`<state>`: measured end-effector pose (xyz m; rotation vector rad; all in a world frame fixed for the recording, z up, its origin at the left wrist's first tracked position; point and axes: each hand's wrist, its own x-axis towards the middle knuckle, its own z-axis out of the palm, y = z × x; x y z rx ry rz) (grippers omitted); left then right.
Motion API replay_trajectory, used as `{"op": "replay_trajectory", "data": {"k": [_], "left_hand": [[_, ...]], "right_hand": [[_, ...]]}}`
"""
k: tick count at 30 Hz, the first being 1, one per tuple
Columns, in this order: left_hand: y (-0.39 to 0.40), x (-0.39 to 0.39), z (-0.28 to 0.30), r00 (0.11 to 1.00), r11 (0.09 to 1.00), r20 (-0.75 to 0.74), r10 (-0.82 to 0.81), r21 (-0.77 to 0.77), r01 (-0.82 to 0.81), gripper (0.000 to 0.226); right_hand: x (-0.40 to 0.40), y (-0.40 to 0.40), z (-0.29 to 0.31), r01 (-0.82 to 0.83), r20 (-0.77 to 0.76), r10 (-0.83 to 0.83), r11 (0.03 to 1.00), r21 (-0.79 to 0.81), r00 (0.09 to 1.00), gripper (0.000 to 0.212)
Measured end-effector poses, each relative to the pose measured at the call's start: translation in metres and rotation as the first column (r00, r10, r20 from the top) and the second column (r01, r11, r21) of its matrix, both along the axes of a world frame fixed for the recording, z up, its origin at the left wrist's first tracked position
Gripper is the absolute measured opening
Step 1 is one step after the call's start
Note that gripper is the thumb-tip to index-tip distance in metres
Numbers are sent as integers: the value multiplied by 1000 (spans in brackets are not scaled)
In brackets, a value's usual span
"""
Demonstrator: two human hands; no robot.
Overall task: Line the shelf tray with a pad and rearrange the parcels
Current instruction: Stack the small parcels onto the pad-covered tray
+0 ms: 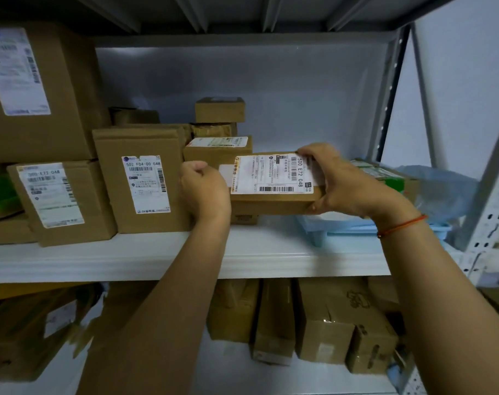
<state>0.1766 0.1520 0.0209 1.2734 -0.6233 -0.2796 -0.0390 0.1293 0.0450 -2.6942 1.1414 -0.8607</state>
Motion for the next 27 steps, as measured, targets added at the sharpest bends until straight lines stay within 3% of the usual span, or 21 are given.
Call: {"op": "replay_trajectory", "data": {"k": [5,8,13,16,21,27], "left_hand": [[-5,-28,11,996,995,-5,-87,-40,87,16],[-12,-48,19,990,986,-4,-144,-91,143,17],[-30,-77,26,970,964,57,-237,-110,242,26],[-41,-95,25,950,954,111,-292,-38,298,34],[-68,-107,20,921,935,165,-352,99,340,42],[-105,-110,14,890,889,161,-426,258,379,39]], "right_hand": [[-33,-8,6,68,129,-78,995,76,989,96],[-49,-14,7,82,266,-129,980,182,955,85],[-63,-30,3,52,546,-273,921,386,792,74],[-67,-47,5,95,656,-359,911,402,663,58],[-60,-89,11,410,552,-547,837,362,630,84],[-16,-142,10,627,259,-656,755,193,709,80]]}}
